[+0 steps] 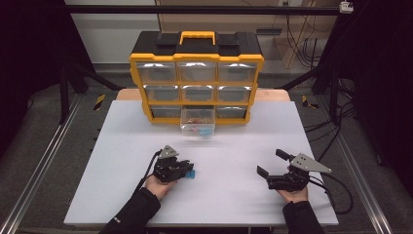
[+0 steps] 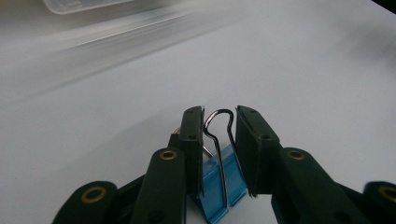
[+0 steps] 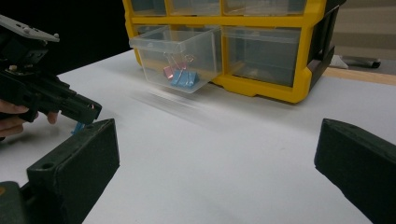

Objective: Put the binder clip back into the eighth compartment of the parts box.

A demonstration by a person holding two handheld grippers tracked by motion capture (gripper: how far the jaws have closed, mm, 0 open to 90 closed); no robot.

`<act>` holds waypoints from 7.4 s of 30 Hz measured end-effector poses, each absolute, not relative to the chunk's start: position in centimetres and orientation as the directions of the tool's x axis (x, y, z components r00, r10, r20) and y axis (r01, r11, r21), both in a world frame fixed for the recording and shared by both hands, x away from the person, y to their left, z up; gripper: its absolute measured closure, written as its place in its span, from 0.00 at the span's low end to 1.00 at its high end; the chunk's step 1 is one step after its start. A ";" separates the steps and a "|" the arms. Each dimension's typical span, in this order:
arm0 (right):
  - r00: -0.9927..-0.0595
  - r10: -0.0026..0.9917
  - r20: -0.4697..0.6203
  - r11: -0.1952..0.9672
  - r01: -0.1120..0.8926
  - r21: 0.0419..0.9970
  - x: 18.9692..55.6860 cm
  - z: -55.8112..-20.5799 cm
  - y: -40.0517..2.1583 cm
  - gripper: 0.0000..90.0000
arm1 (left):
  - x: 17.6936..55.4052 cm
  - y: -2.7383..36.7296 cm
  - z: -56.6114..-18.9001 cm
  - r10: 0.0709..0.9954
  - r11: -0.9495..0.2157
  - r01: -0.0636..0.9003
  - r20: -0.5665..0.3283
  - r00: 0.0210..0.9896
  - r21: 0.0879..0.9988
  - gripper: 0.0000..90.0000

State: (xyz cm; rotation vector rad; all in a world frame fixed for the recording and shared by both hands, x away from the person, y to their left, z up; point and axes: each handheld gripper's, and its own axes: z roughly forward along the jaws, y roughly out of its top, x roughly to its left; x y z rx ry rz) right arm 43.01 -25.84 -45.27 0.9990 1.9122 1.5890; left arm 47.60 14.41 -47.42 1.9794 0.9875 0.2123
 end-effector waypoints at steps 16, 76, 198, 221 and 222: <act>-0.630 0.769 0.110 0.063 0.245 0.968 43.0 -45.2 -25.8 0.01 | 47.2 14.4 -47.0 0.692 -0.307 0.543 -0.208 0.691 0.781 0.84; -0.633 0.768 0.101 0.069 0.238 0.969 43.0 -45.2 -26.0 0.01 | 45.3 15.1 -43.3 0.649 -0.281 0.470 -0.195 0.735 0.837 0.97; -0.626 0.775 0.092 0.082 0.243 0.966 43.0 -45.3 -25.9 0.01 | 59.3 12.6 -35.9 0.758 -0.211 0.348 -0.072 0.648 0.913 0.97; -0.628 0.773 0.095 0.078 0.242 0.967 43.0 -45.3 -25.9 0.01 | 60.6 12.2 -37.9 0.757 -0.265 0.379 -0.052 0.652 0.886 0.97; -0.627 0.773 0.095 0.078 0.242 0.967 43.0 -45.3 -25.9 0.01 | 60.7 12.2 -38.0 0.757 -0.269 0.381 -0.050 0.651 0.885 0.97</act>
